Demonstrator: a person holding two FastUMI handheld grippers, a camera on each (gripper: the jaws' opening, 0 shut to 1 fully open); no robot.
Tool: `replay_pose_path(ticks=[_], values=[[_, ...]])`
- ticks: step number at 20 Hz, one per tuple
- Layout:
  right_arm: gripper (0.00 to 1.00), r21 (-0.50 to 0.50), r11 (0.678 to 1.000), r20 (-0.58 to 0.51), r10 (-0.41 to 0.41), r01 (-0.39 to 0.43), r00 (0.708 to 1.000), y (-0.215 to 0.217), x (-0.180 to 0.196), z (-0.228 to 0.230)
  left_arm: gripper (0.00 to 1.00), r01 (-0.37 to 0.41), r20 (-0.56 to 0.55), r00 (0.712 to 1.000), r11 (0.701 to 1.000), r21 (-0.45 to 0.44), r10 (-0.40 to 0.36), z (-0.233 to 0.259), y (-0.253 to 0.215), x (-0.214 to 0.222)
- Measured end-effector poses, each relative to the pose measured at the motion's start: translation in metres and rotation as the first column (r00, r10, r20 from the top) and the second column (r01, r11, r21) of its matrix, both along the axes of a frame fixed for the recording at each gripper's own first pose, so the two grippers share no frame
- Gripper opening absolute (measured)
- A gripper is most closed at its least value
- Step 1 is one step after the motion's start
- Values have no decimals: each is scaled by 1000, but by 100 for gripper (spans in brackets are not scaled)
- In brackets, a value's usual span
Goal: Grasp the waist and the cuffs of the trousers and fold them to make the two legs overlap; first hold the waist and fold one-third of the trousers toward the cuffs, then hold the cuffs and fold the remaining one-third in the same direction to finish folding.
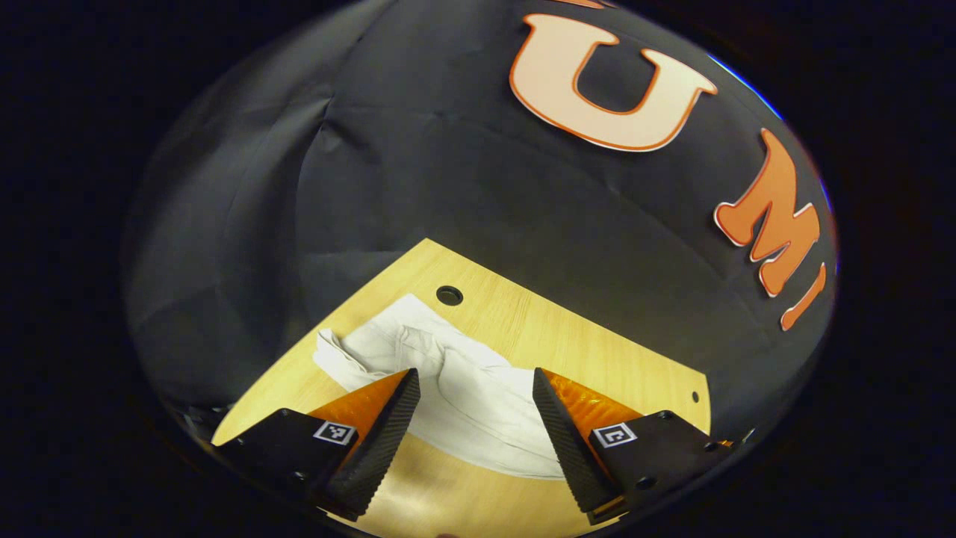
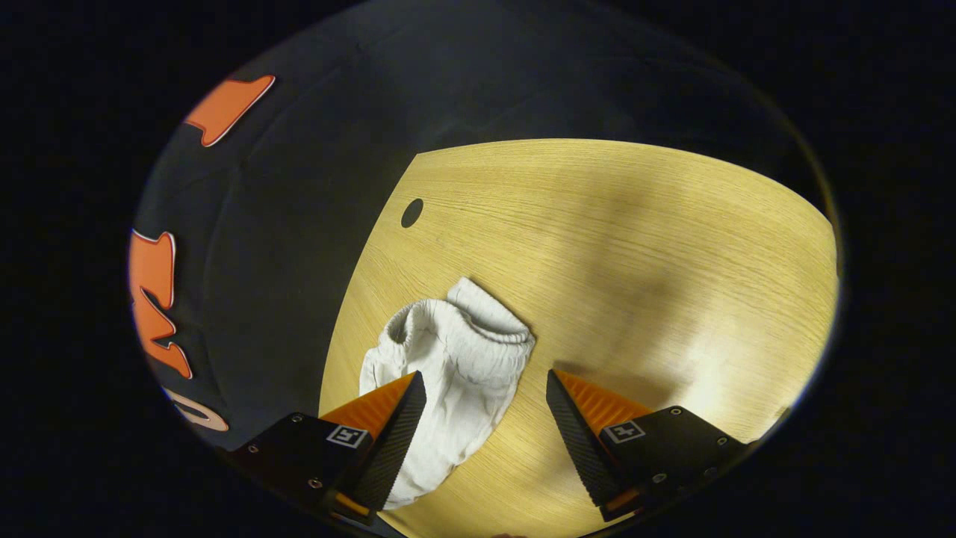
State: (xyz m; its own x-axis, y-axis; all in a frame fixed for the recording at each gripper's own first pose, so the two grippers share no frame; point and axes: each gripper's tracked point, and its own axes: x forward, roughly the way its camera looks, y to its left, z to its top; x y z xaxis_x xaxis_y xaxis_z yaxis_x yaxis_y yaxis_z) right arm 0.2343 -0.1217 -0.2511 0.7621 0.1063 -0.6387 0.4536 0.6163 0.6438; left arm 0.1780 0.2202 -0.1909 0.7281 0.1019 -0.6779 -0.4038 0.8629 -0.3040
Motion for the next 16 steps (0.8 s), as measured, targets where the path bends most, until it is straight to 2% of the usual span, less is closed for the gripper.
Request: replay_pose_path(ticks=[5,9,10,13,14,15,16], values=[[98,20,1000,20,3,-3,1000,4,18,-9,99,26,-8,1000,997,74,-25,4,0,4],[98,32,999,61,-24,22,998,-3,19,-7,99,37,-11,999,995,96,-36,4,1,7],[95,31,999,55,-36,34,998,-7,19,-10,99,38,-11,999,994,103,-37,4,1,7],[74,13,998,38,-66,65,997,-17,14,-19,100,39,-8,999,990,135,-38,5,3,9],[58,6,998,35,-66,66,997,-18,15,-22,100,40,-7,999,989,141,-40,5,3,10],[50,-2,998,32,-67,67,997,-17,16,-23,99,41,-6,999,989,142,-41,5,3,9],[35,-13,998,32,-68,68,997,-19,14,-26,99,42,-4,999,989,141,-42,6,3,9]])
